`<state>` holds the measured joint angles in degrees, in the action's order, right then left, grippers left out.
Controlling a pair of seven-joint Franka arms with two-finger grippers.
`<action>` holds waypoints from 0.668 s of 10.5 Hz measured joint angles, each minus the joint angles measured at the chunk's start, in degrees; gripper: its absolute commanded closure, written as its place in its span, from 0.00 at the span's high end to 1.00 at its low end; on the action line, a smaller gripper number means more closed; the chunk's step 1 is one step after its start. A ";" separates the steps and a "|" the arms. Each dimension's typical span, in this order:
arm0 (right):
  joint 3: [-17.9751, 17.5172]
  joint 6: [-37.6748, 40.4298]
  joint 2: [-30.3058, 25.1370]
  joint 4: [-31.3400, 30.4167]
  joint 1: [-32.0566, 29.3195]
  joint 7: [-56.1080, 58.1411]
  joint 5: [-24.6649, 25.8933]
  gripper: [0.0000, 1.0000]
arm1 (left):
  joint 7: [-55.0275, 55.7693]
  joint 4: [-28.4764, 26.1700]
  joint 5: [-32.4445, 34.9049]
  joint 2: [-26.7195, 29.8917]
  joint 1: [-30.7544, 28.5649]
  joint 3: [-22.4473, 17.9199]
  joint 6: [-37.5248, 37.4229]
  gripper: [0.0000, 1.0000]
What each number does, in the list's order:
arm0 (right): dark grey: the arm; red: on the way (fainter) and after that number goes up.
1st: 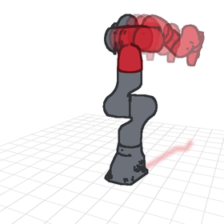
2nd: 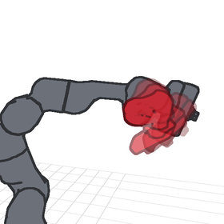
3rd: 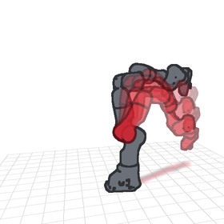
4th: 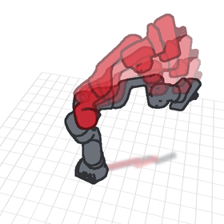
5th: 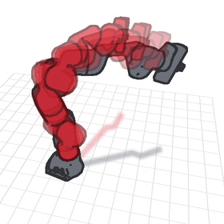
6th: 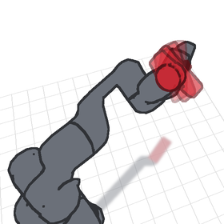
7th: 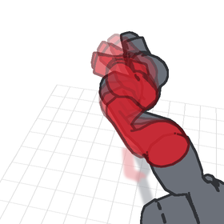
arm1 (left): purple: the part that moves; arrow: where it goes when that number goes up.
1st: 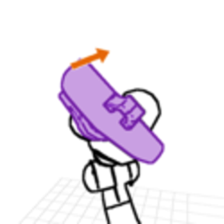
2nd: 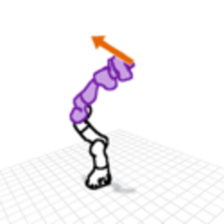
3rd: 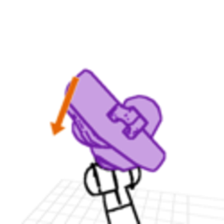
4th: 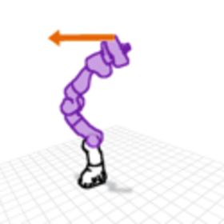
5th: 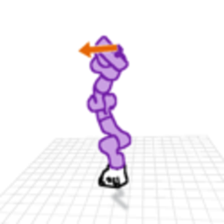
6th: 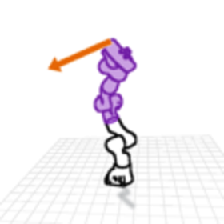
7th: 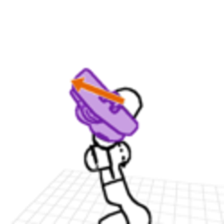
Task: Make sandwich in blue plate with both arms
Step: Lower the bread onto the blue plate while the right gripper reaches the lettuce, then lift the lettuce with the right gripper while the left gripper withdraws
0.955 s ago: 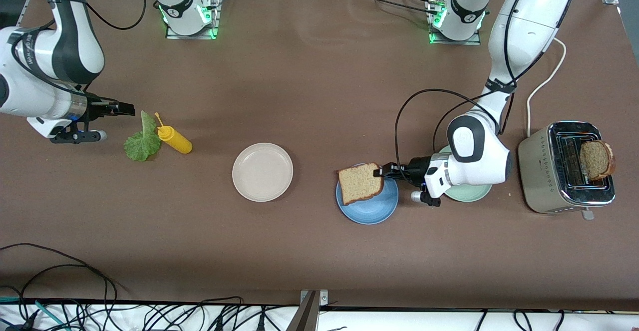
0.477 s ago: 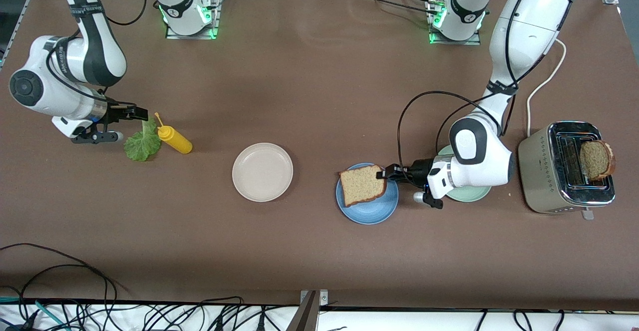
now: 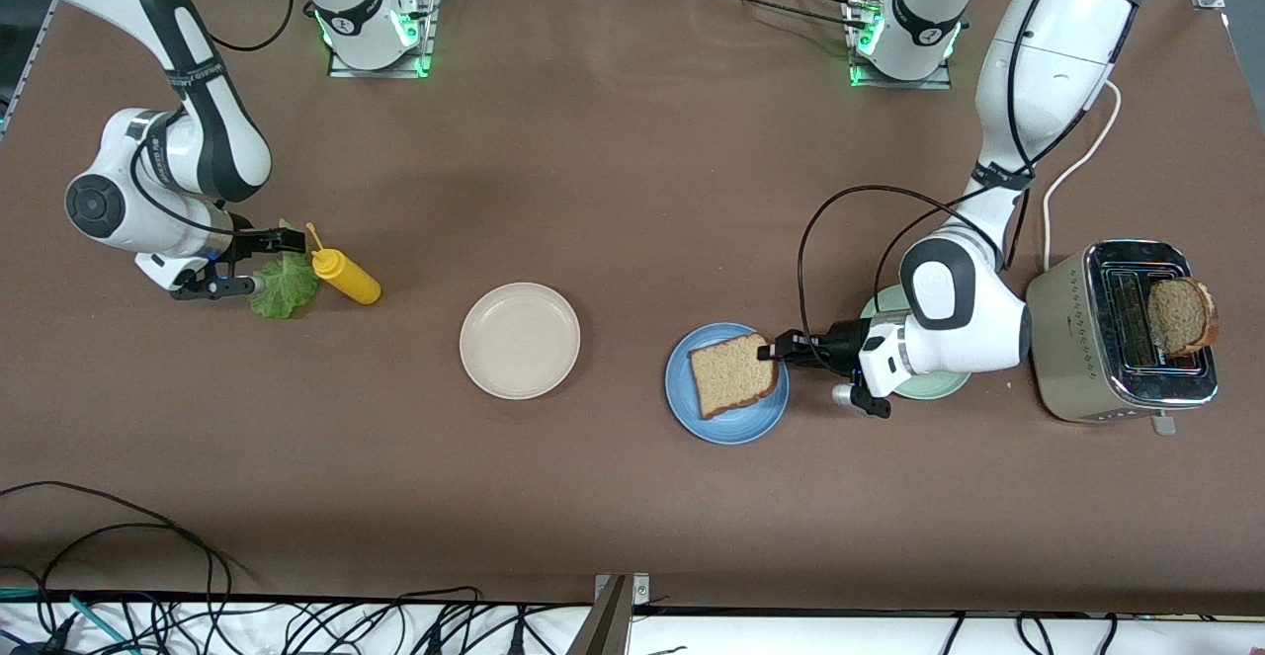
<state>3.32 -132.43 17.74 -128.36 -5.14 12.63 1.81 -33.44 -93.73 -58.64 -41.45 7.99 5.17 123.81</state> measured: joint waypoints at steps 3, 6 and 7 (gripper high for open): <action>0.01 -0.06 1.95 0.02 0.00 1.24 0.00 1.00 | -0.08 0.01 0.00 -0.38 -0.01 0.01 0.00 0.00; 0.13 -0.14 3.67 0.03 -0.58 2.94 0.00 0.30 | -0.08 0.01 -0.07 -0.56 0.01 0.01 0.00 0.00; 0.16 -0.19 4.01 0.03 -0.90 3.23 0.00 0.10 | -0.09 0.01 -1.03 -0.56 0.06 0.02 0.00 0.00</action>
<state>3.49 -132.62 21.75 -128.34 -6.05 15.87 1.81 -33.52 -93.71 -59.68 -42.01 8.05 5.20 123.81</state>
